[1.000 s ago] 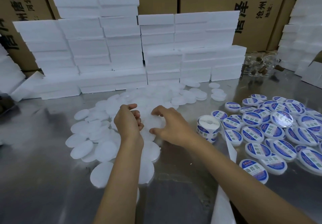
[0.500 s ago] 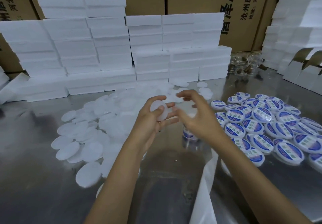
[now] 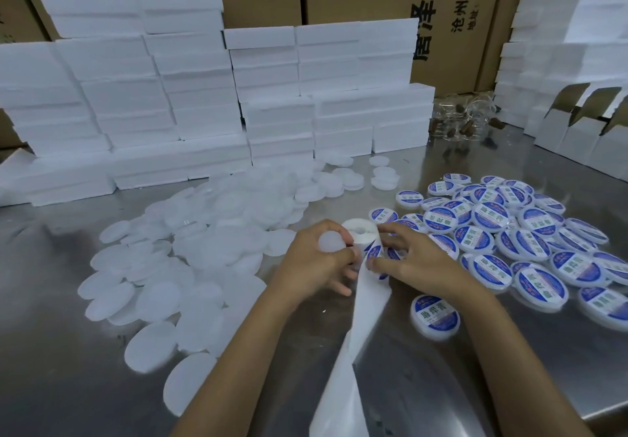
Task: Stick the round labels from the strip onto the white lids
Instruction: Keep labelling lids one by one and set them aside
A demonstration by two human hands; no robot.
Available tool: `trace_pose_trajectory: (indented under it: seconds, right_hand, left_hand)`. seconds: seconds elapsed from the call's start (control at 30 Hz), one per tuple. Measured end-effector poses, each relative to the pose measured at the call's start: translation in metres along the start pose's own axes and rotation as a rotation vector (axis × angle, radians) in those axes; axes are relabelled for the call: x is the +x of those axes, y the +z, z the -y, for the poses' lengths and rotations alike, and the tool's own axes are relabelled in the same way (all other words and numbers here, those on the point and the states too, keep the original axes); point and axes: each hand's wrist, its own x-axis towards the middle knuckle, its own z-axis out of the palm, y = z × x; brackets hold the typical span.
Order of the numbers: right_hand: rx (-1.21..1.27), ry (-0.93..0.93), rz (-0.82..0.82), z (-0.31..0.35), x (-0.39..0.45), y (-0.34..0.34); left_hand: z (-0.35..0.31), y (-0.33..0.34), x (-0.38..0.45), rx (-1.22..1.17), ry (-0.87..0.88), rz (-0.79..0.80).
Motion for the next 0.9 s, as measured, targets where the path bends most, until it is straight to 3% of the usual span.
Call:
trace_pose_trajectory:
  seconds: [0.17, 0.43, 0.9]
  right_hand:
    - [-0.028, 0.005, -0.133, 0.003, -0.004, 0.012]
    - [-0.101, -0.022, -0.312, 0.013, -0.014, 0.026]
    - [-0.263, -0.198, -0.356, 0.015, -0.03, 0.035]
  left_hand:
    - [0.01, 0.005, 0.005, 0.195, 0.048, -0.081]
    - [0.015, 0.004, 0.008, 0.194, 0.083, -0.177]
    - [0.025, -0.008, 0.02, 0.288, 0.125, -0.207]
